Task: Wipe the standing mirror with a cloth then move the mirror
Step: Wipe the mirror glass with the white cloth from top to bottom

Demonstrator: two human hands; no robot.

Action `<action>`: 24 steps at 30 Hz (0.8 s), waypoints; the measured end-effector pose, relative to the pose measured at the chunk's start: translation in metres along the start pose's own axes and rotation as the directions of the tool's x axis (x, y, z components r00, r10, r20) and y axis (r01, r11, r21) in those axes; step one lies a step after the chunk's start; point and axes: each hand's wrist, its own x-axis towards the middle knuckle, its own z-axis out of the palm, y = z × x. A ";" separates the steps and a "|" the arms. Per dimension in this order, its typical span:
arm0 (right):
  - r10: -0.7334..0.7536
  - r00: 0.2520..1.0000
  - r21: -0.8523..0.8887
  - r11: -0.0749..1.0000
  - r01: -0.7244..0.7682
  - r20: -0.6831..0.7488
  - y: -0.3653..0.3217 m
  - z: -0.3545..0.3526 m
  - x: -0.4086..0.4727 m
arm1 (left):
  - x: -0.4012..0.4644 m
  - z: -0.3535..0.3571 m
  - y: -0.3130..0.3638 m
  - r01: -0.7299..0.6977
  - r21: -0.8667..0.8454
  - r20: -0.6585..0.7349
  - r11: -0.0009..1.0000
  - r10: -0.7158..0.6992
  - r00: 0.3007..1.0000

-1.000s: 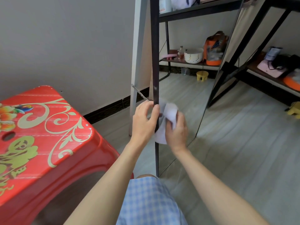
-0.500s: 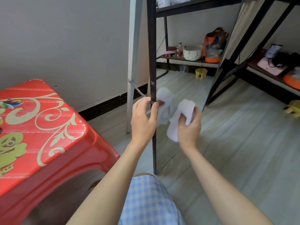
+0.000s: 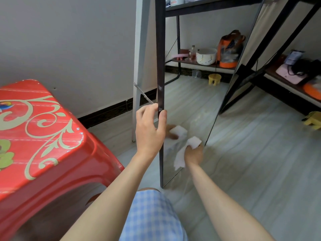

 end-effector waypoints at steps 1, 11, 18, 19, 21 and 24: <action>-0.029 0.998 0.040 0.999 0.031 -0.053 -0.006 -0.004 0.000 | 0.000 0.000 -0.001 -0.005 0.006 -0.006 1.000 0.005 1.000; -0.698 0.680 0.123 0.672 0.730 -0.223 -0.086 -0.009 -0.021 | 0.000 0.002 -0.007 -0.055 0.047 -0.082 0.997 0.059 0.995; -0.336 0.939 0.113 0.932 0.343 -0.076 -0.032 0.013 0.005 | -0.003 0.001 -0.010 -0.029 0.071 -0.052 0.997 0.033 0.998; -0.215 0.976 0.060 0.975 0.216 -0.021 -0.026 0.012 0.012 | -0.003 0.001 -0.010 -0.037 0.076 -0.049 0.996 0.041 0.998; -0.029 0.997 -0.098 0.995 0.036 0.073 -0.016 0.005 0.022 | -0.003 0.001 -0.010 -0.044 0.091 -0.038 0.995 0.048 0.998; 0.011 1.000 -0.033 0.999 -0.010 0.017 -0.014 -0.007 0.028 | -0.003 0.002 -0.009 -0.045 0.098 -0.032 0.994 0.048 0.998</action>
